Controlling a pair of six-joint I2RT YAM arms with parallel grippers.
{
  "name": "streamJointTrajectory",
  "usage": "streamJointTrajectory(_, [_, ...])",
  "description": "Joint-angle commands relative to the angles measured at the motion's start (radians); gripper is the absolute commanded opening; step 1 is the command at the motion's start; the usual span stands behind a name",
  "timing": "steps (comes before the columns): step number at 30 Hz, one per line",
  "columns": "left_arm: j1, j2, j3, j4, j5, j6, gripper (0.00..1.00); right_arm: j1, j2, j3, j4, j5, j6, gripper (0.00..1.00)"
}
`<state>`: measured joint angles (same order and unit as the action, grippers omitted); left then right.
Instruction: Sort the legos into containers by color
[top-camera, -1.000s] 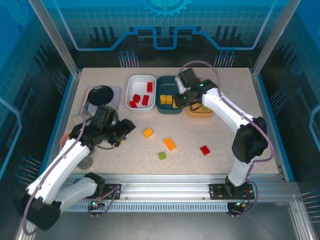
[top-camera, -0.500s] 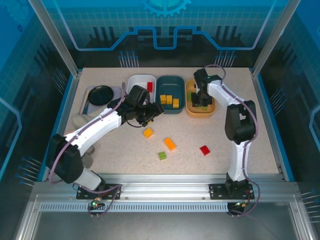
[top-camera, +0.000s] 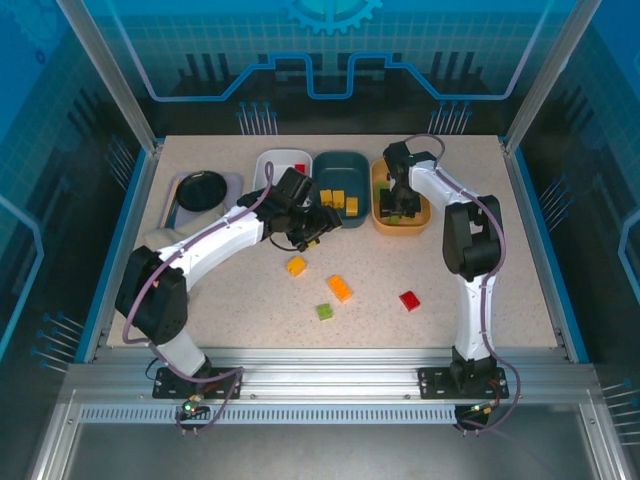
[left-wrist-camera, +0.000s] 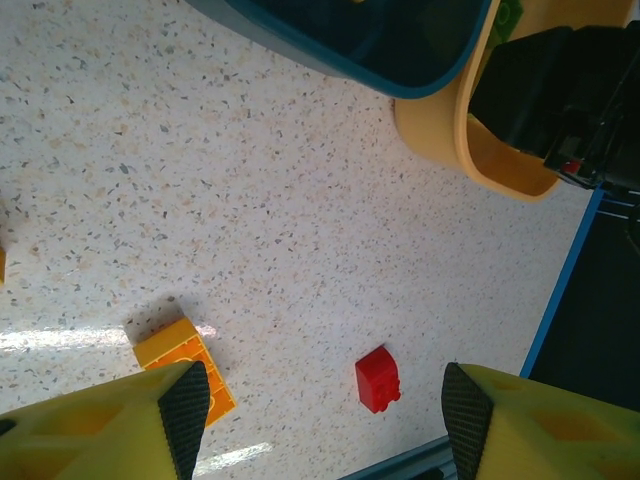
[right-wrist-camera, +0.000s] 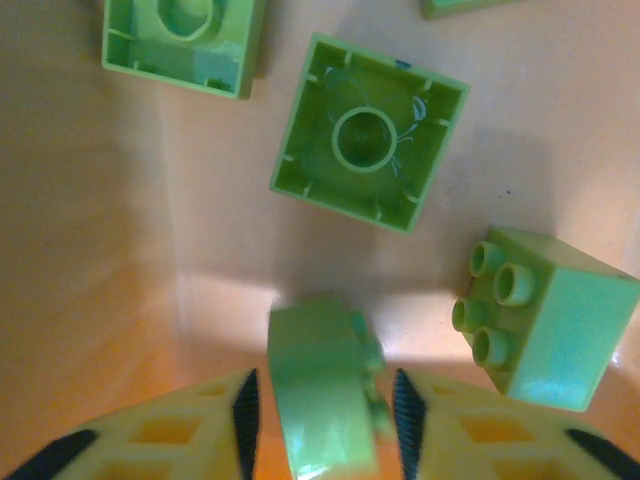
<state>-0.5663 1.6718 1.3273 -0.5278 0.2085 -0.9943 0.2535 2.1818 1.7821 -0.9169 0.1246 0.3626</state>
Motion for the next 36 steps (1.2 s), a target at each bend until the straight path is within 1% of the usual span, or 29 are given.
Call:
streamJointTrajectory(1, [-0.007, 0.01, 0.029, -0.034, 0.033, 0.015, 0.67, 0.006, -0.005, 0.026, -0.019, 0.014, 0.012, 0.5])
streamJointTrajectory(4, [-0.008, 0.012, 0.036, -0.049, 0.041, 0.009, 0.67, 0.019, -0.033, 0.035, -0.023, 0.023, 0.015, 0.53])
streamJointTrajectory(6, [-0.008, 0.014, 0.038, -0.053, 0.049, -0.009, 0.67, 0.029, -0.059, 0.037, -0.019, 0.025, 0.021, 0.54])
streamJointTrajectory(13, [-0.028, 0.078, 0.109, -0.114, 0.12, -0.114, 0.67, 0.08, -0.172, 0.016, 0.0, 0.018, 0.053, 0.55])
streamJointTrajectory(18, [-0.066, 0.13, 0.164, -0.171, 0.149, -0.209, 0.67, 0.118, -0.27, -0.054, 0.026, 0.036, 0.078, 0.58])
streamJointTrajectory(22, [-0.094, 0.153, 0.17, -0.18, 0.159, -0.309, 0.68, 0.119, -0.347, -0.138, 0.045, 0.057, 0.099, 0.59])
streamJointTrajectory(25, [-0.121, 0.186, 0.18, -0.171, 0.187, -0.378, 0.7, 0.109, -0.412, -0.202, 0.054, 0.079, 0.107, 0.6])
streamJointTrajectory(28, [-0.161, 0.235, 0.223, -0.213, 0.192, -0.421, 0.76, 0.094, -0.477, -0.253, 0.059, 0.104, 0.118, 0.61])
streamJointTrajectory(31, [-0.207, 0.293, 0.247, -0.184, 0.242, -0.493, 0.78, 0.074, -0.55, -0.312, 0.078, 0.12, 0.145, 0.62])
streamJointTrajectory(33, [-0.232, 0.341, 0.291, -0.192, 0.263, -0.523, 0.83, 0.06, -0.601, -0.36, 0.104, 0.135, 0.164, 0.63])
streamJointTrajectory(36, [-0.269, 0.422, 0.367, -0.205, 0.297, -0.571, 0.84, 0.031, -0.662, -0.423, 0.142, 0.151, 0.187, 0.64])
